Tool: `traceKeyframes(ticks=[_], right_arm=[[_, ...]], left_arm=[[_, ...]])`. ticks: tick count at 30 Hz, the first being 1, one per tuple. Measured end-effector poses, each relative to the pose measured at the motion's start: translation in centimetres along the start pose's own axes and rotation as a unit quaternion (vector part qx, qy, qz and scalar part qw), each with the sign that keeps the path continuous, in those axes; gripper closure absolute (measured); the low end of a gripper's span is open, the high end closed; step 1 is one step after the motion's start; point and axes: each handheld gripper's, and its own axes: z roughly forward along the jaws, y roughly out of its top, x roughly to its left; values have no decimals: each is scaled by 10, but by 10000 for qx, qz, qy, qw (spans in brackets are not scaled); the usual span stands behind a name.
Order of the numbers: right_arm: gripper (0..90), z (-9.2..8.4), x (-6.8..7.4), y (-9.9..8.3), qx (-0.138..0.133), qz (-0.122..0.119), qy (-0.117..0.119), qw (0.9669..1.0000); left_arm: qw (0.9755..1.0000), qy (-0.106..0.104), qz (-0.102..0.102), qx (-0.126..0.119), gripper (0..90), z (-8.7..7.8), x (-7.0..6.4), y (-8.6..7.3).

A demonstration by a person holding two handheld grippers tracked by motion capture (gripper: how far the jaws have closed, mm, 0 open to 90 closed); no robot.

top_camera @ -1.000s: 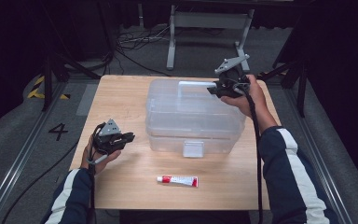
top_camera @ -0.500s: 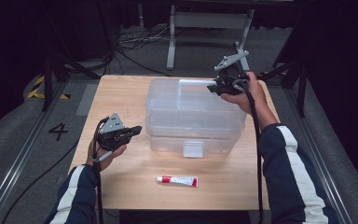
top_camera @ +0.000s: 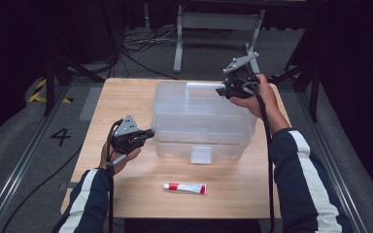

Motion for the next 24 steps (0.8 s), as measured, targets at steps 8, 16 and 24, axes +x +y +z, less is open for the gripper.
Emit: traceKeyframes(ticks=[8,16,24], right_arm=[[675,-4,3,-3,-120,-64,-109,9998],[588,-30,-1,-19,-635,12,-134,9979],[594,-66,-14,-59,-992,144,-502,9937]], left_arm=[[10000,43,33,4,898,-2,0,1],[9999,96,91,44,898,-3,-1,1],[9999,81,127,59,899,-3,0,1]])
